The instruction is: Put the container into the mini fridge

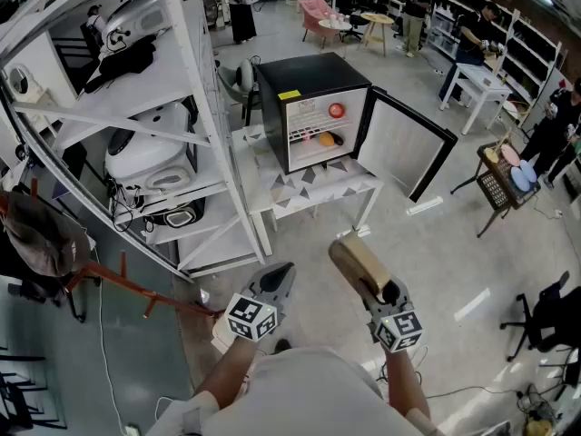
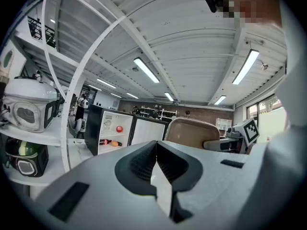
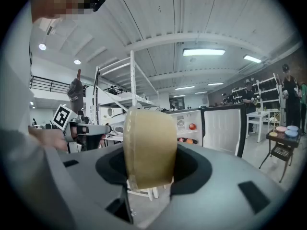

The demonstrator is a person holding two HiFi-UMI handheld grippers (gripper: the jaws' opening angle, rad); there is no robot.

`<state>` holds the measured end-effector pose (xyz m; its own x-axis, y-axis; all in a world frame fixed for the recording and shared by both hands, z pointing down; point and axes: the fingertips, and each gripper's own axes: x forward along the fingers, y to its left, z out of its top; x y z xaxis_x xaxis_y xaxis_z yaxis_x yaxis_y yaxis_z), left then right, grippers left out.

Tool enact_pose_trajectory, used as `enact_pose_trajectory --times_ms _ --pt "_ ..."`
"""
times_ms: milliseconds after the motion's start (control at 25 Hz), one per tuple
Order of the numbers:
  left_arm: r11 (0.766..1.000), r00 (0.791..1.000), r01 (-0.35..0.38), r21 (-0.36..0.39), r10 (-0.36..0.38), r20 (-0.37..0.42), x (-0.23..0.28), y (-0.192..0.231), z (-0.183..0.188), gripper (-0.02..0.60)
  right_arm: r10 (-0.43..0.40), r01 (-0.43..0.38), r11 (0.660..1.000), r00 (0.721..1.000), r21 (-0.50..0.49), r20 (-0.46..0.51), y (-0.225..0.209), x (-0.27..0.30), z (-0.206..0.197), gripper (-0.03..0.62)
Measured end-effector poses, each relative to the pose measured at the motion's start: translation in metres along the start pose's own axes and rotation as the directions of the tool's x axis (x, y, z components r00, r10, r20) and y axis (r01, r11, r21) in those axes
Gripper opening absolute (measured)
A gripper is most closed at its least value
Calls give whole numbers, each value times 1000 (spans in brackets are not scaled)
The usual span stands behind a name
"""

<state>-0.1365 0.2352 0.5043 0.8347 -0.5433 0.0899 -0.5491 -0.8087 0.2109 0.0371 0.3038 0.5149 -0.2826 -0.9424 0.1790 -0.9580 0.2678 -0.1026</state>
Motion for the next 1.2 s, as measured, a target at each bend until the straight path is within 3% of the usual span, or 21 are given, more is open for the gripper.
enact_pose_trajectory --times_ms 600,1200 --pt "1000 1000 20 4 -20 -2 2 14 2 5 -10 10 1000 1000 20 10 2 12 7 215" --pt "996 996 83 16 -82 -42 -2 55 -7 5 -94 94 995 996 30 -2 19 40 0 215"
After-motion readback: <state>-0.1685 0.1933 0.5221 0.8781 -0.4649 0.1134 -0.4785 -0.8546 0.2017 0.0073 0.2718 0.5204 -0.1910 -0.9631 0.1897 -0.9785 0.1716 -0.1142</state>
